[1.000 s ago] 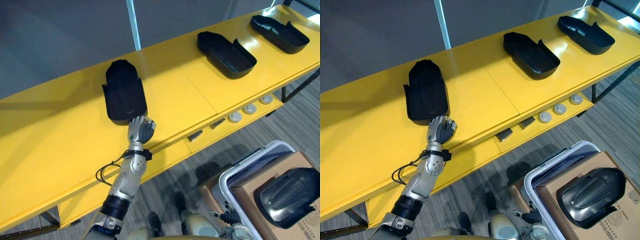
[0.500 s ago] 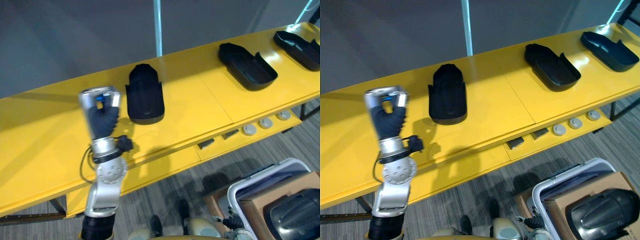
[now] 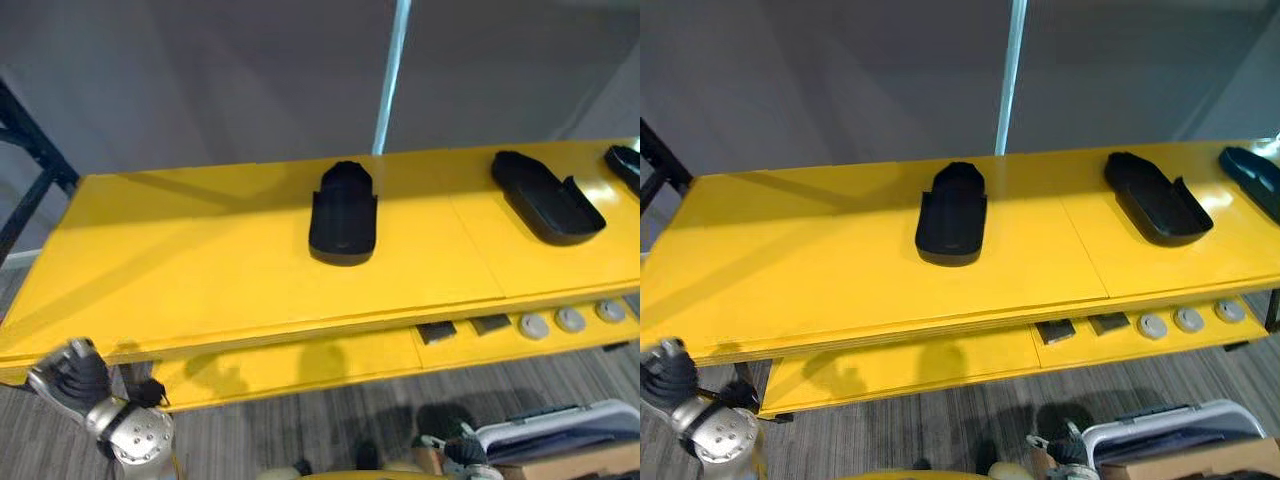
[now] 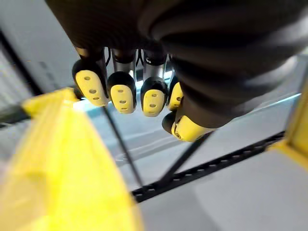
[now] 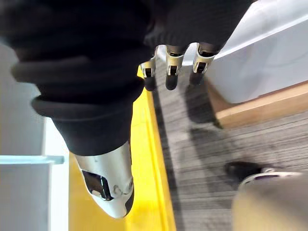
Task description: Walk over and take plastic housings, then place them on the shelf
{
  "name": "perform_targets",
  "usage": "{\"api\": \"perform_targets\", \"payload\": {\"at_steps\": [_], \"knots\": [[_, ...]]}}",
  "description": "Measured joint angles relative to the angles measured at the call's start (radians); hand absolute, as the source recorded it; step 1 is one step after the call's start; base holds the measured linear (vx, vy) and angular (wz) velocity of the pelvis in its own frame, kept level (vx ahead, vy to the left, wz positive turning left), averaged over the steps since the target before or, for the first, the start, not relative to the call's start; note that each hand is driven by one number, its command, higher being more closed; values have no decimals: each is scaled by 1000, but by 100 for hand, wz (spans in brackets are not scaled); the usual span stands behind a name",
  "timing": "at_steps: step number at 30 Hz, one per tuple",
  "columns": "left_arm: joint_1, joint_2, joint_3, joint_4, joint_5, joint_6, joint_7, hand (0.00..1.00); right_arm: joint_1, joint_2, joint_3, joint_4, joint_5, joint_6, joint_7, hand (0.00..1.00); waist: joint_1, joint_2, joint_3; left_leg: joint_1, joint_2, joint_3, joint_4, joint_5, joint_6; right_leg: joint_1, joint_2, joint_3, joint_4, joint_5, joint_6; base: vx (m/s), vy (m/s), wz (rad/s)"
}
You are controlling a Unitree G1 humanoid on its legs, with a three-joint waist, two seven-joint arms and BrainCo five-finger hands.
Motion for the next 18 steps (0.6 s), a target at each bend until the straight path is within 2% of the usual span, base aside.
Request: {"api": "perform_targets", "payload": {"at_steps": [2, 6, 9, 13, 18], "knots": [[-2, 1, -21, 204, -53, 12, -52, 0, 1, 10, -1, 0, 4, 6, 0, 0, 0, -1, -22, 1, -7, 1, -2, 1, 1, 0, -6, -2, 3, -8, 12, 61, 51, 6], [-8, 3, -66, 397, -65, 23, -124, 0, 1, 24, -41, 0, 9, 6, -1, 0, 2, 2, -24, 7, -13, 1, -18, 4, -2, -2, -9, 2, 1, -11, 15, 25, 28, -1], [-15, 13, -119, 436, -71, 20, -175, 0, 1, 21, -67, 12, 9, 6, -5, 0, 1, 13, -25, 26, -15, 4, -53, 22, -27, -5, -8, 15, -2, -11, 15, 22, -9, -7], [-64, 33, -216, 480, -41, 3, -225, 0, -18, -3, -68, 39, 8, 7, -19, 0, -1, 36, -24, 39, -14, 11, -101, 49, -41, -19, -1, 23, -4, -8, 12, -13, -46, -7], [-91, 39, -310, 495, 8, -7, -266, 0, -34, -18, -67, 55, 7, 14, -20, 0, -3, 41, -13, 43, 1, 28, -113, 53, -45, -20, 19, 40, -21, -1, 0, -3, -39, -11]]}}
